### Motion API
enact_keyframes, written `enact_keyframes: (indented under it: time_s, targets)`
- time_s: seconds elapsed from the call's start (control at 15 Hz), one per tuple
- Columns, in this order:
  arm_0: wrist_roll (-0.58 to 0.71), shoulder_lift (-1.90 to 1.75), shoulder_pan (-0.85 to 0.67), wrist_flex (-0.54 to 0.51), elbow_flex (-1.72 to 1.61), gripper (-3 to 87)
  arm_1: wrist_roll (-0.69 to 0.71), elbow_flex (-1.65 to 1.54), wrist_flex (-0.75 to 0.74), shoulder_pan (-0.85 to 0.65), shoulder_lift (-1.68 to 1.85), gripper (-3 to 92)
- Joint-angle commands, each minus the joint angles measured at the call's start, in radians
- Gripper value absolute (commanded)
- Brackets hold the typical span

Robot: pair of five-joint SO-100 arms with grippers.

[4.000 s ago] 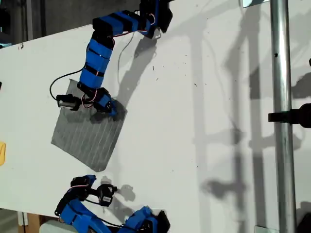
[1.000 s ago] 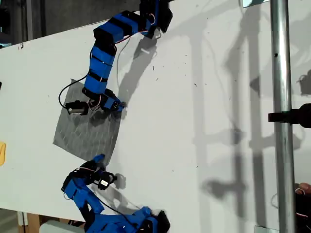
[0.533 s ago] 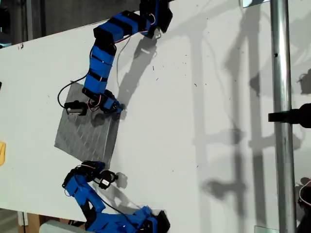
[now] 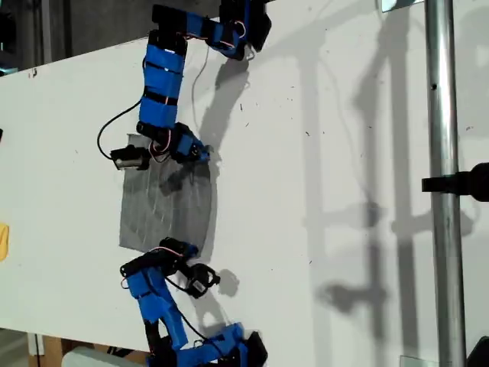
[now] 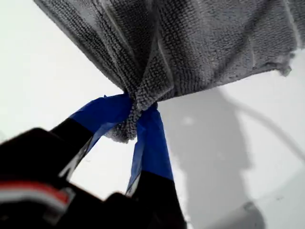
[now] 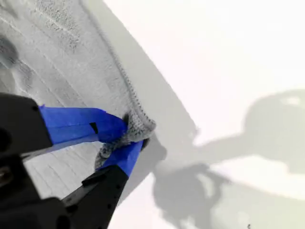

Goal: Grasp corners of a towel and fold twice.

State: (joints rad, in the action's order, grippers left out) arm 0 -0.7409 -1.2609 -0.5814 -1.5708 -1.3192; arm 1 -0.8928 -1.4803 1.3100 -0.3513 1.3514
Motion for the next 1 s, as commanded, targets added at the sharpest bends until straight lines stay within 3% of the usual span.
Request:
enact_keyframes:
  time_s: [0.0, 0.33, 0.53, 0.73, 0.93]
  targets:
    - [-0.153, -0.221, 0.181, 0.011, -0.133, -2.9, -0.066, -0.048, 0.058, 0.095, 0.178, -0.2]
    - [-0.6, -0.416, 0.595, 0.098, -0.342, -2.9, -0.311, -0.109, 0.14, 0.405, 0.275, -0.2]
    - [-0.792, -0.413, 0.753, 0.152, -0.351, -2.9, -0.486, -0.083, 0.135, 0.607, 0.252, -0.2]
    - [-0.81, -0.431, 0.764, 0.163, -0.344, -2.9, -0.531, -0.057, 0.156, 0.632, 0.265, -0.2]
    - [-0.641, -0.445, 0.592, 0.144, -0.344, -2.9, -0.371, -0.075, 0.193, 0.425, 0.291, -0.2]
